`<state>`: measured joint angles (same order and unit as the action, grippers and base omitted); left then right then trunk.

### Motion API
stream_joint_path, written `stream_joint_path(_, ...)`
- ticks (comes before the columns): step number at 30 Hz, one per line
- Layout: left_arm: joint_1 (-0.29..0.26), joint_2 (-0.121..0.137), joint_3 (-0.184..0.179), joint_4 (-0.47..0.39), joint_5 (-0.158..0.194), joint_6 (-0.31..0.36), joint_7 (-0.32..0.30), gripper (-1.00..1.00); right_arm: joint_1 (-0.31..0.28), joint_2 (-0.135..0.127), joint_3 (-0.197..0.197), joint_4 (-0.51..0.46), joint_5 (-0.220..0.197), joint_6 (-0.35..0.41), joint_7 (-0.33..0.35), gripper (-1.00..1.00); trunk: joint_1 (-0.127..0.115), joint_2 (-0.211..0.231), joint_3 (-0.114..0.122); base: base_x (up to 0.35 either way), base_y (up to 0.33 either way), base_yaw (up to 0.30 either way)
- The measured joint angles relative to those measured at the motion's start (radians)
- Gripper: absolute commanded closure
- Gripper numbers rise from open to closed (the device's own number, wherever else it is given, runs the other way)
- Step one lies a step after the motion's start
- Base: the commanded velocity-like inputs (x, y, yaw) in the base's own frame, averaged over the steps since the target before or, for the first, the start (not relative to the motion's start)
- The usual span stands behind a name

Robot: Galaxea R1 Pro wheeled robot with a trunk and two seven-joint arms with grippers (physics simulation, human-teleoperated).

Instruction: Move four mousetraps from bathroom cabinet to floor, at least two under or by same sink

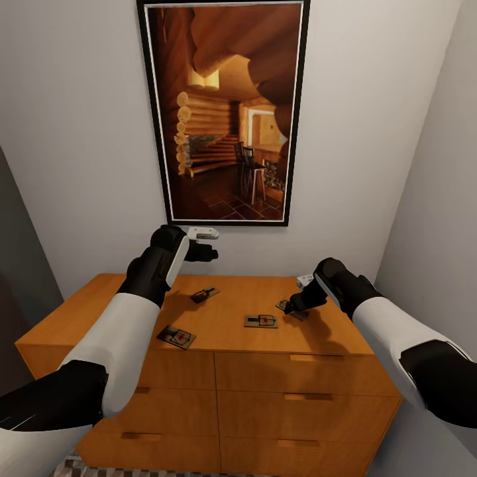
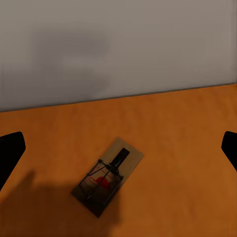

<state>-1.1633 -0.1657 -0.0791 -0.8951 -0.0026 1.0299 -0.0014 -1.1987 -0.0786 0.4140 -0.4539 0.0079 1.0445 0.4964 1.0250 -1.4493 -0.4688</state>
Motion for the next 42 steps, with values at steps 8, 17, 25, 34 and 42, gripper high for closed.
stream_joint_path(8, 0.000, 0.000, 0.000, 0.000, 0.000, 0.000, 0.000, -1.00, 0.000, 0.000, 0.000, 0.000, 0.001, 0.000, 0.000, -1.00, 0.000, 0.000, 0.000, 0.000, 0.000, 0.000)
stream_joint_path(17, 0.000, 0.000, 0.000, 0.000, 0.000, 0.000, 0.000, -1.00, 0.000, 0.000, 0.000, 0.000, 0.003, 0.000, -0.001, -1.00, 0.000, 0.000, 0.000, 0.000, 0.000, 0.000)
stream_joint_path(25, 0.000, 0.000, 0.000, 0.000, 0.000, 0.000, 0.000, -1.00, 0.000, 0.000, 0.000, 0.000, 0.003, 0.000, -0.003, -1.00, 0.000, 0.000, 0.000, 0.000, 0.000, 0.000)
stream_joint_path(34, 0.000, 0.000, 0.000, 0.000, 0.000, 0.000, 0.000, -1.00, 0.000, 0.001, 0.000, 0.000, 0.003, 0.000, -0.004, -1.00, 0.000, 0.000, 0.000, 0.000, 0.000, 0.000)
stream_joint_path(42, 0.000, 0.000, 0.000, 0.000, 0.000, 0.000, 0.000, -1.00, 0.000, 0.001, 0.000, 0.000, 0.003, 0.000, -0.004, -1.00, 0.000, 0.000, 0.000, 0.000, 0.000, 0.000)
